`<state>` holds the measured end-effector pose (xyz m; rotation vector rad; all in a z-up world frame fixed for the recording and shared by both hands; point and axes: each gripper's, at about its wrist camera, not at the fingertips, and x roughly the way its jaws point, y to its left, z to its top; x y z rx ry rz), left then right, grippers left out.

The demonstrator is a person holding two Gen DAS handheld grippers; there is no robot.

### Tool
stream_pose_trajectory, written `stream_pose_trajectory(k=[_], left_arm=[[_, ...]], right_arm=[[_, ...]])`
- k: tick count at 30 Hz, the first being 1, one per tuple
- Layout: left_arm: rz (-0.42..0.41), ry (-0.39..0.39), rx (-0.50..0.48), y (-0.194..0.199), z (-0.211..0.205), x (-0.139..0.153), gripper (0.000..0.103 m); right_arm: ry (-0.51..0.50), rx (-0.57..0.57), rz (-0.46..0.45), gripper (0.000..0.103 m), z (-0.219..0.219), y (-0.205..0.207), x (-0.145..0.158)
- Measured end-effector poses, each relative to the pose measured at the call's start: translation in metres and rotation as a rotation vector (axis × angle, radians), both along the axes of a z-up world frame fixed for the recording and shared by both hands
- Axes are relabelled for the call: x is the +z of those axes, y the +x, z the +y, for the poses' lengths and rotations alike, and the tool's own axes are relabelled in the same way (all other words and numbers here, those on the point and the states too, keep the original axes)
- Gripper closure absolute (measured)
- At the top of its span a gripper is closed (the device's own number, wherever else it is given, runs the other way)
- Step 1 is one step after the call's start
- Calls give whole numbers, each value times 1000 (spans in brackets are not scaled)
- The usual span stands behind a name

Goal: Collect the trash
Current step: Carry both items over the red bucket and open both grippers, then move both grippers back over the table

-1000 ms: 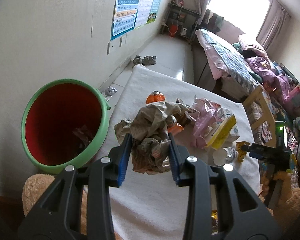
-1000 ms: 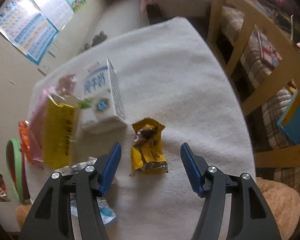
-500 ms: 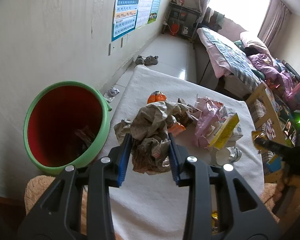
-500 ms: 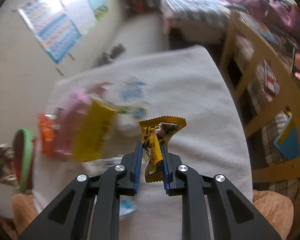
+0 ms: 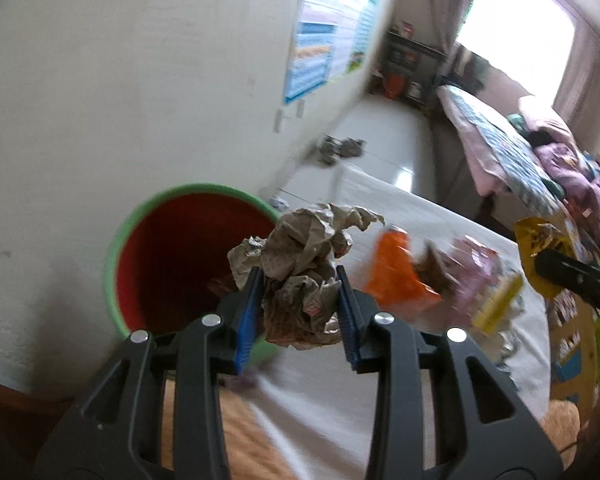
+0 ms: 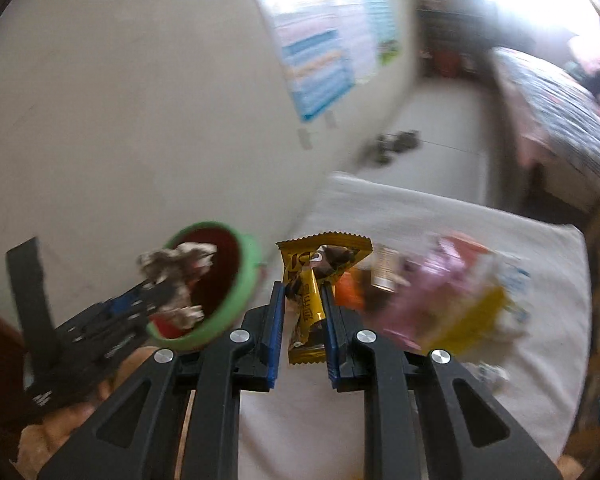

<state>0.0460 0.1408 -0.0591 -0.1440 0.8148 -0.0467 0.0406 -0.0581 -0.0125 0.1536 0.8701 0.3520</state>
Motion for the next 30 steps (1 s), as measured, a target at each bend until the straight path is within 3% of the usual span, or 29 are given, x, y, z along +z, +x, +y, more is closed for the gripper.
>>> stream_pose_trajectory(k=[5, 11, 15, 17, 18, 22, 30], left_arm=[[19, 22, 103, 9, 42, -4, 69], [59, 36, 177, 26, 75, -21, 69], [96, 29, 199, 31, 90, -36, 66], [109, 17, 208, 32, 95, -43, 59], [115, 12, 218, 33, 97, -46, 49], [129, -35, 244, 33, 104, -56, 38], [128, -48, 227, 26, 99, -54, 38]], right_arm=[[-90, 139, -102, 85, 69, 12, 3], [-57, 243, -7, 85, 116, 51, -34], [-46, 265, 47, 83, 129, 67, -54], [-50, 269, 56, 83, 135, 75, -61], [-52, 274, 62, 80, 137, 77, -63], [-50, 278, 87, 56, 148, 84, -71], [47, 210, 89, 52, 120, 71, -56]])
